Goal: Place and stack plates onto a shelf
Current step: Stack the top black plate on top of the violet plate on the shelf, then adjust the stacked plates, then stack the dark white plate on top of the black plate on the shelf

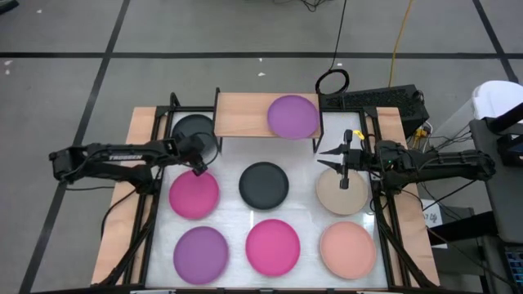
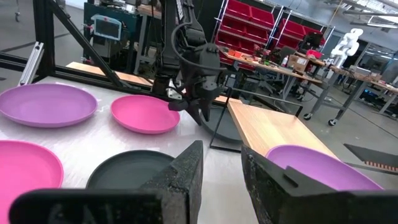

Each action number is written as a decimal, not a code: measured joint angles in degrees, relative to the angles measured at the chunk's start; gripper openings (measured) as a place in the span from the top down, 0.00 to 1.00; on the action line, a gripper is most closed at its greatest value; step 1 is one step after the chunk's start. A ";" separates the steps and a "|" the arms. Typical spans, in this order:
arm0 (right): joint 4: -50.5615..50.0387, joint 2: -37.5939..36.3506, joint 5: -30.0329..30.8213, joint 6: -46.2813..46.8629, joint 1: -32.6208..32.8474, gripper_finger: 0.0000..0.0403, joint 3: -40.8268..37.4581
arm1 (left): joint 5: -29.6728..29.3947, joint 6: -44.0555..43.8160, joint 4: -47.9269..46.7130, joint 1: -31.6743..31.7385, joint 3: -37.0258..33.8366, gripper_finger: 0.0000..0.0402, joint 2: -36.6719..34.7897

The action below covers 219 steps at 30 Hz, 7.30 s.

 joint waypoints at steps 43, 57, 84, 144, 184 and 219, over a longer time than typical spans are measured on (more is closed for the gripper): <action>-1.40 -0.02 0.00 0.42 0.00 0.77 0.00 | -15.11 6.75 -13.82 3.23 32.05 0.97 -2.76; -1.27 -0.02 4.55 0.28 0.00 0.77 0.00 | -15.10 18.23 -8.98 -8.14 51.71 0.97 11.90; -5.17 -11.37 4.51 0.45 0.00 0.77 0.00 | 0.30 36.41 8.33 -14.84 60.92 0.97 34.08; -5.75 -11.58 4.47 0.44 0.01 0.77 0.00 | 2.07 42.75 12.05 -13.31 60.89 0.58 38.09; -7.83 -11.56 4.48 1.07 0.02 0.77 0.00 | -0.14 19.46 -0.34 -5.81 60.85 0.58 40.08; -13.62 -11.57 4.48 4.00 0.02 0.77 -0.02 | -3.15 18.05 8.89 -10.74 50.93 0.58 22.49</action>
